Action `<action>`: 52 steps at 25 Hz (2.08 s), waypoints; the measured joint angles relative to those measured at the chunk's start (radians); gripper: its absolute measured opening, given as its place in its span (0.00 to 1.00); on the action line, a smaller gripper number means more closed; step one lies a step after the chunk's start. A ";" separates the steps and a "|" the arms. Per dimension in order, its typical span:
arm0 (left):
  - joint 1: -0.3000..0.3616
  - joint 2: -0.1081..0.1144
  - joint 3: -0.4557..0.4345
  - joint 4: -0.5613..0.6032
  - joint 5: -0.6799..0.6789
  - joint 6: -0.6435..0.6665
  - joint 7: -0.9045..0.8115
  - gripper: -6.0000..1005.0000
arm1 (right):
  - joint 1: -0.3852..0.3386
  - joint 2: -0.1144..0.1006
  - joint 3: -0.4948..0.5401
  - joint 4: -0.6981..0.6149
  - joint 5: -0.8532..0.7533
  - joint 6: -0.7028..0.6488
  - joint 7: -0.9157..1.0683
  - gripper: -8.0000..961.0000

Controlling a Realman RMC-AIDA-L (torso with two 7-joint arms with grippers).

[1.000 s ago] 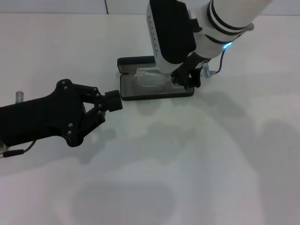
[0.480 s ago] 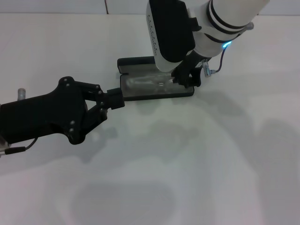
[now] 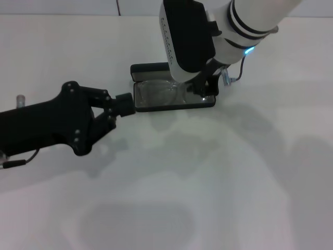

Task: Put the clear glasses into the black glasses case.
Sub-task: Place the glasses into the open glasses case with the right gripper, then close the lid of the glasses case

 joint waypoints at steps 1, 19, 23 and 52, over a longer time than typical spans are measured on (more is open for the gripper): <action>0.000 0.000 -0.009 0.000 0.000 0.000 0.000 0.13 | -0.014 0.000 0.002 -0.022 0.001 -0.009 0.000 0.13; -0.304 -0.029 -0.095 -0.038 0.141 -0.461 -0.304 0.15 | -0.813 -0.008 0.374 -0.171 1.010 -0.068 -0.623 0.14; -0.397 -0.029 -0.092 -0.157 0.219 -0.626 -0.373 0.15 | -0.854 -0.007 0.378 -0.076 1.142 -0.119 -0.705 0.15; -0.448 -0.039 0.129 -0.420 0.254 -0.871 -0.423 0.17 | -0.817 -0.011 0.411 -0.001 1.160 -0.151 -0.719 0.18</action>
